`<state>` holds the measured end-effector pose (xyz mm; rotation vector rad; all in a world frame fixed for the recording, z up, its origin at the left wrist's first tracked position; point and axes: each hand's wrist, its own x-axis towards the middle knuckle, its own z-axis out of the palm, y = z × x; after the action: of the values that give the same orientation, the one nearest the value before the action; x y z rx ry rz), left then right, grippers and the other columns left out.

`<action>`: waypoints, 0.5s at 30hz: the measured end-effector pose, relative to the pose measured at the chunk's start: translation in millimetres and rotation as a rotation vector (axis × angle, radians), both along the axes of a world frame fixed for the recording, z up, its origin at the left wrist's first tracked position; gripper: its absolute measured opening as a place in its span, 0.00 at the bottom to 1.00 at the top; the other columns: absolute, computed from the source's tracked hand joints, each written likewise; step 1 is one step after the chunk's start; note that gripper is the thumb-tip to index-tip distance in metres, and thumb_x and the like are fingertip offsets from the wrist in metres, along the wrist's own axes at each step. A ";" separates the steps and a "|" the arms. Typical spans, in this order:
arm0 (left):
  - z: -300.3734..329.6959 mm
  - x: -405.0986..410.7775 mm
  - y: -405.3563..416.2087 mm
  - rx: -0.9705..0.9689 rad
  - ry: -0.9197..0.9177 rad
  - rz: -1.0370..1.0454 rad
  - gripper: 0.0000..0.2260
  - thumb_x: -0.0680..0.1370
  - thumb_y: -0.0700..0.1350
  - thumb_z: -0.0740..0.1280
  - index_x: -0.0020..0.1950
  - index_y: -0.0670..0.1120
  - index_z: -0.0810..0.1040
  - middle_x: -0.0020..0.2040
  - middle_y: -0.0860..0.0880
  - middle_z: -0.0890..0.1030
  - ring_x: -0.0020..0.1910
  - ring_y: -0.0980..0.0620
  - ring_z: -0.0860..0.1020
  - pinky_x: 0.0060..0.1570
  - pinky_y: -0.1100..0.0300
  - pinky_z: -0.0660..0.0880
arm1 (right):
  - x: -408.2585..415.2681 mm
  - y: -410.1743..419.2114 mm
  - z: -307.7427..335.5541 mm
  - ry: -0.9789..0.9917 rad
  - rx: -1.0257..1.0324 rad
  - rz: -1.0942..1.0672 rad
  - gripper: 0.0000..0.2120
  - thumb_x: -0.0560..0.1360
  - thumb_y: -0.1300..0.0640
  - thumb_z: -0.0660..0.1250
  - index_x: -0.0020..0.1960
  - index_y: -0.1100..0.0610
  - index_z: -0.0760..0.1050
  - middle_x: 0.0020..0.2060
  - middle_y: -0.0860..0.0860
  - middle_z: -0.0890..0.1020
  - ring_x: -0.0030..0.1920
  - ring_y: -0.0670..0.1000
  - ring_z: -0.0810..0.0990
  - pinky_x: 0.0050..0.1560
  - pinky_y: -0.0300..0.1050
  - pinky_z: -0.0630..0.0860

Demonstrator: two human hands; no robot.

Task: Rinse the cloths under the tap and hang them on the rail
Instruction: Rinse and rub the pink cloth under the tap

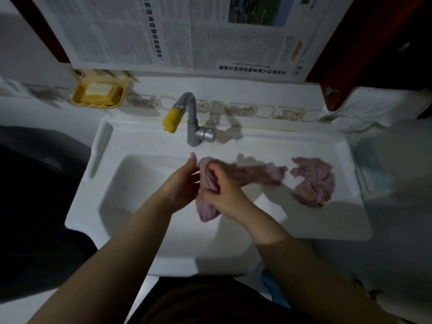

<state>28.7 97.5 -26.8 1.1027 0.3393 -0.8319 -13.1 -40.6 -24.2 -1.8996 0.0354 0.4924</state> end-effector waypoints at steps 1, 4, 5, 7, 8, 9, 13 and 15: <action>-0.4 2.5 5.9 0.030 -0.031 0.024 0.23 0.82 0.57 0.56 0.62 0.41 0.78 0.56 0.40 0.82 0.56 0.44 0.80 0.54 0.53 0.77 | 0.5 4.0 -4.7 0.018 0.007 0.053 0.33 0.73 0.56 0.67 0.72 0.41 0.56 0.67 0.48 0.70 0.64 0.49 0.72 0.58 0.49 0.77; -6.7 8.0 23.2 0.255 -0.119 0.152 0.11 0.80 0.45 0.63 0.57 0.40 0.79 0.47 0.41 0.82 0.43 0.45 0.80 0.40 0.57 0.76 | 2.9 9.0 -13.0 0.080 0.013 0.136 0.34 0.71 0.57 0.68 0.72 0.45 0.57 0.64 0.47 0.71 0.63 0.47 0.73 0.59 0.44 0.72; -8.8 9.5 28.1 0.323 -0.126 0.224 0.08 0.80 0.42 0.64 0.54 0.40 0.79 0.42 0.43 0.81 0.39 0.46 0.78 0.36 0.59 0.74 | 5.1 8.3 -14.1 0.104 -0.037 0.131 0.31 0.71 0.56 0.69 0.70 0.49 0.59 0.59 0.48 0.73 0.59 0.49 0.75 0.57 0.44 0.73; -11.8 11.6 39.7 0.439 -0.147 0.377 0.03 0.78 0.39 0.65 0.47 0.44 0.78 0.36 0.46 0.77 0.34 0.49 0.74 0.29 0.65 0.70 | 11.5 5.9 -17.9 0.131 -0.194 0.134 0.21 0.72 0.52 0.70 0.60 0.54 0.67 0.48 0.49 0.76 0.50 0.51 0.77 0.49 0.45 0.73; -12.7 13.1 45.3 0.480 -0.158 0.433 0.03 0.78 0.39 0.65 0.46 0.45 0.77 0.36 0.46 0.76 0.33 0.50 0.74 0.27 0.66 0.69 | 15.8 4.3 -19.1 0.138 -0.275 0.178 0.14 0.72 0.50 0.71 0.52 0.55 0.71 0.41 0.48 0.76 0.45 0.50 0.77 0.43 0.45 0.72; -14.6 15.1 52.1 0.505 -0.157 0.478 0.02 0.77 0.39 0.66 0.48 0.45 0.77 0.37 0.46 0.77 0.34 0.51 0.74 0.26 0.67 0.68 | 20.1 2.7 -20.5 0.154 -0.334 0.234 0.12 0.72 0.48 0.71 0.43 0.54 0.72 0.35 0.48 0.75 0.39 0.50 0.75 0.38 0.44 0.69; -18.3 22.7 75.9 0.545 -0.096 0.608 0.06 0.76 0.38 0.65 0.49 0.48 0.76 0.41 0.46 0.77 0.44 0.46 0.76 0.32 0.61 0.71 | 36.0 -2.9 -20.5 0.222 -0.249 0.299 0.11 0.71 0.52 0.73 0.37 0.51 0.72 0.32 0.47 0.76 0.35 0.46 0.74 0.37 0.42 0.69; -17.3 23.6 83.3 0.633 -0.097 0.610 0.08 0.77 0.37 0.62 0.49 0.47 0.77 0.41 0.48 0.77 0.46 0.46 0.75 0.37 0.60 0.71 | 41.6 -2.5 -16.6 0.229 -0.093 0.216 0.08 0.72 0.57 0.73 0.41 0.51 0.73 0.36 0.49 0.77 0.38 0.48 0.76 0.39 0.43 0.72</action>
<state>52.4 180.7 -44.1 1.5029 0.8441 -0.1138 28.5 -43.1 -40.9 -1.9395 0.0029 0.8676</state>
